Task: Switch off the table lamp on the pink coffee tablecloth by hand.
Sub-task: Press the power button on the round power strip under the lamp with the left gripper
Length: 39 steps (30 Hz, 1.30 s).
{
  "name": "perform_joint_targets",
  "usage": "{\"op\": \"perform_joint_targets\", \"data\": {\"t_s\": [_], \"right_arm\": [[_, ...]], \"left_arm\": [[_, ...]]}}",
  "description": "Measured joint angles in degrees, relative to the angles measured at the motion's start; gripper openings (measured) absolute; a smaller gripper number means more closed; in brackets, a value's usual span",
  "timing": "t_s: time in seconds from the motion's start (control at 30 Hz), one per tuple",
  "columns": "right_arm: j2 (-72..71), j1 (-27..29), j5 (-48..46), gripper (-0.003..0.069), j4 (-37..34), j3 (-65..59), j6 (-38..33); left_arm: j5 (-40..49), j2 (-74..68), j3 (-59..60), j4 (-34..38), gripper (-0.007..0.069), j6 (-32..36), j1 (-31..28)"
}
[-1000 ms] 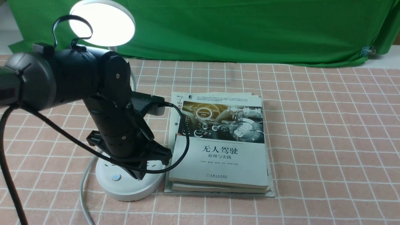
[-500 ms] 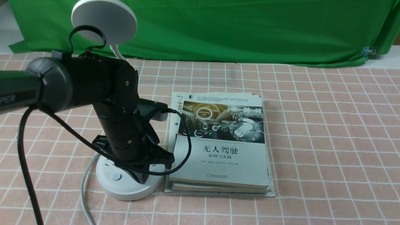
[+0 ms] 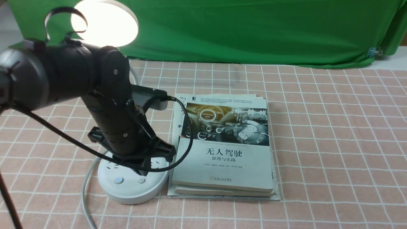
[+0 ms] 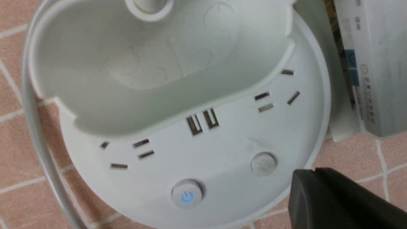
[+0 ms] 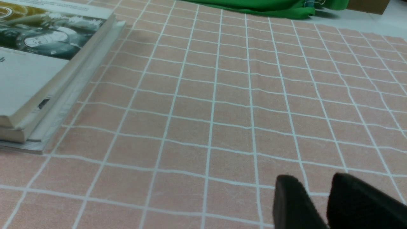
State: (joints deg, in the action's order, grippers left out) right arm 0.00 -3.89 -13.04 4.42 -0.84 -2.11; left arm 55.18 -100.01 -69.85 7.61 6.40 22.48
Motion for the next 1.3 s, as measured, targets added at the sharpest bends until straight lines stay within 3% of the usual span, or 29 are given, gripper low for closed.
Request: {"op": "perform_joint_targets", "data": {"t_s": [0.4, 0.8, 1.3], "right_arm": [[0.0, 0.0, 0.0, 0.0241, 0.0, 0.0, 0.0], [0.0, 0.0, 0.0, 0.0241, 0.0, 0.0, 0.0], [0.0, 0.0, 0.0, 0.0241, 0.0, 0.0, 0.0]], "left_arm": [[-0.3, -4.55, -0.29, -0.08, -0.0003, -0.46, 0.0], [0.5, 2.92, -0.03, -0.44, -0.0003, -0.46, 0.0], [-0.23, -4.76, -0.28, -2.38, -0.0003, -1.15, 0.0]]}}
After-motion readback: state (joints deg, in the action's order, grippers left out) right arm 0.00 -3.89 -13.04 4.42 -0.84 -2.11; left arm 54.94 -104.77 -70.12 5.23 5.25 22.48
